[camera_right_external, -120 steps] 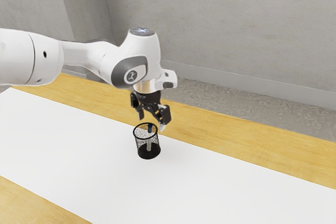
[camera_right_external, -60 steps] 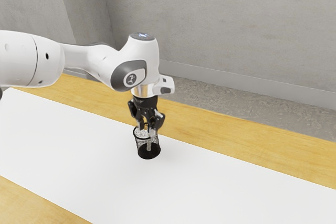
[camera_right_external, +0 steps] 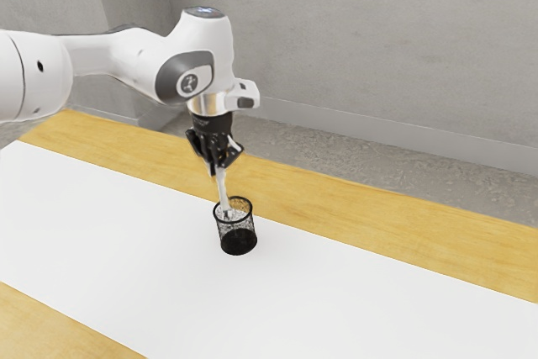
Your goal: Take the marker out of the pen holder and place it to the left of the pen holder.
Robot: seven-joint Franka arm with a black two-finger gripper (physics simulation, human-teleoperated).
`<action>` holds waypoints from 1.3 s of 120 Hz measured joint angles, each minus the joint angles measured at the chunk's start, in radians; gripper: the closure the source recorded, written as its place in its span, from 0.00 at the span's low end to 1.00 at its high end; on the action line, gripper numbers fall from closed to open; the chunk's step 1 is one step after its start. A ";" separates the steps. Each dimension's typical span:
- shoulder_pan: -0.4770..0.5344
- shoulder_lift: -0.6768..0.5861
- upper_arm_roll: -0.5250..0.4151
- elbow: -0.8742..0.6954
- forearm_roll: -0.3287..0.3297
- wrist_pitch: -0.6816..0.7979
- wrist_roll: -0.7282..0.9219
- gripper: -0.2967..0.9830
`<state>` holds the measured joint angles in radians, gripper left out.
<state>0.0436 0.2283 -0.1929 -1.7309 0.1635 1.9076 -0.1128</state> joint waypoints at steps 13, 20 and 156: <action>-0.005 -0.078 0.012 0.087 -0.008 -0.168 0.000 0.83; -0.013 -0.057 0.059 0.143 -0.004 -0.273 0.001 0.83; 0.095 0.198 0.038 0.503 -0.076 -0.754 0.034 0.34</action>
<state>0.1387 0.4260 -0.1544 -1.2274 0.0873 1.1532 -0.0788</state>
